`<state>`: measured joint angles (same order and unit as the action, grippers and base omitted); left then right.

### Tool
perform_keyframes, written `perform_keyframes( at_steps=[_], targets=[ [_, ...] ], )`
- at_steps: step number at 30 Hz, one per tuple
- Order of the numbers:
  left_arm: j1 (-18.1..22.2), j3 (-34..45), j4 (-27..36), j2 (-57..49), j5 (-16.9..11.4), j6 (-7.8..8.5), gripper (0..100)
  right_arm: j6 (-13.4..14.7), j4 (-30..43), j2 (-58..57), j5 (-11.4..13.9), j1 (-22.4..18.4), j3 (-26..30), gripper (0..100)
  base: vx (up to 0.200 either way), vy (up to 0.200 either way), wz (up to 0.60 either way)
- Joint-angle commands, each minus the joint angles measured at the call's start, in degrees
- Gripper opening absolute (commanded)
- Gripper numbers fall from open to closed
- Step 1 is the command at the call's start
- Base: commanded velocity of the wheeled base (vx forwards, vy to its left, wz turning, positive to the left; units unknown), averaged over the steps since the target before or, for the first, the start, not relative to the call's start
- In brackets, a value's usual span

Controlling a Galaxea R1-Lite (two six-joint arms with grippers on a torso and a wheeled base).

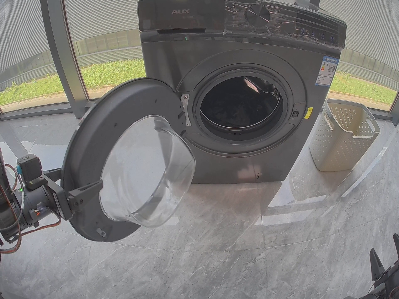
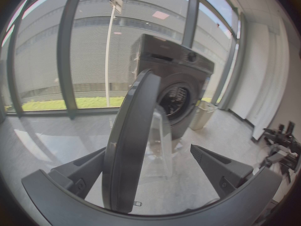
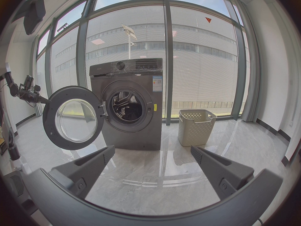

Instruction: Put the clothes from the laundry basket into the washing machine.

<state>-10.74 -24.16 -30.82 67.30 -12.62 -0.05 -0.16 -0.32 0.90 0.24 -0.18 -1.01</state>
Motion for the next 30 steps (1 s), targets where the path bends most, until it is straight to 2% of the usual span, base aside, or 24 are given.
perform_keyframes(
  at_steps=[1,8,15,19,20,21,23,26,27,28,30],
  targets=[
    [-6.0,0.6,0.8,-4.9,-2.6,-0.92,100,0.0,0.0,-0.9,0.0,0.0,1.0,100,0.000,0.000,0.00],
    [-6.3,0.7,0.7,-3.1,-0.4,-0.30,100,0.0,0.0,-0.9,0.0,0.0,1.0,100,0.000,0.000,0.00],
    [-7.9,-1.5,-0.1,0.8,-0.4,-0.30,100,0.0,0.0,-0.9,0.0,0.0,1.0,100,0.000,0.000,0.00],
    [-11.5,-5.5,-0.1,2.9,-0.8,-1.45,100,0.0,0.0,-0.9,0.0,0.0,1.0,100,0.000,0.000,0.00],
    [-14.3,-7.2,-0.1,3.9,-0.8,-2.94,100,0.0,0.0,-0.9,0.0,0.0,1.0,100,0.000,0.000,0.00],
    [-15.7,-7.9,-0.1,4.0,-0.7,-3.64,100,0.0,0.0,-0.9,0.0,0.0,1.0,100,0.000,0.000,0.00],
    [-15.7,-7.9,-0.1,4.0,-0.7,-3.64,100,0.0,0.0,-0.9,0.0,0.0,1.0,100,0.000,0.000,0.00],
    [-19.6,-9.3,-0.2,4.0,-0.6,-6.19,100,0.0,0.0,-0.9,0.0,0.0,1.0,100,0.000,0.000,0.00],
    [-19.7,-9.3,-0.2,4.0,-0.6,-6.37,100,0.0,0.0,-0.9,0.0,0.0,1.0,100,0.000,0.000,0.00],
    [-20.5,-9.4,-0.4,3.9,-0.4,-7.51,100,0.0,0.0,-0.9,0.0,0.0,1.0,100,0.000,0.000,0.00],
    [-20.4,-9.1,-0.4,4.1,0.0,-7.42,100,0.0,0.0,-0.9,0.0,0.0,1.0,100,0.000,0.000,0.00]
  ],
)
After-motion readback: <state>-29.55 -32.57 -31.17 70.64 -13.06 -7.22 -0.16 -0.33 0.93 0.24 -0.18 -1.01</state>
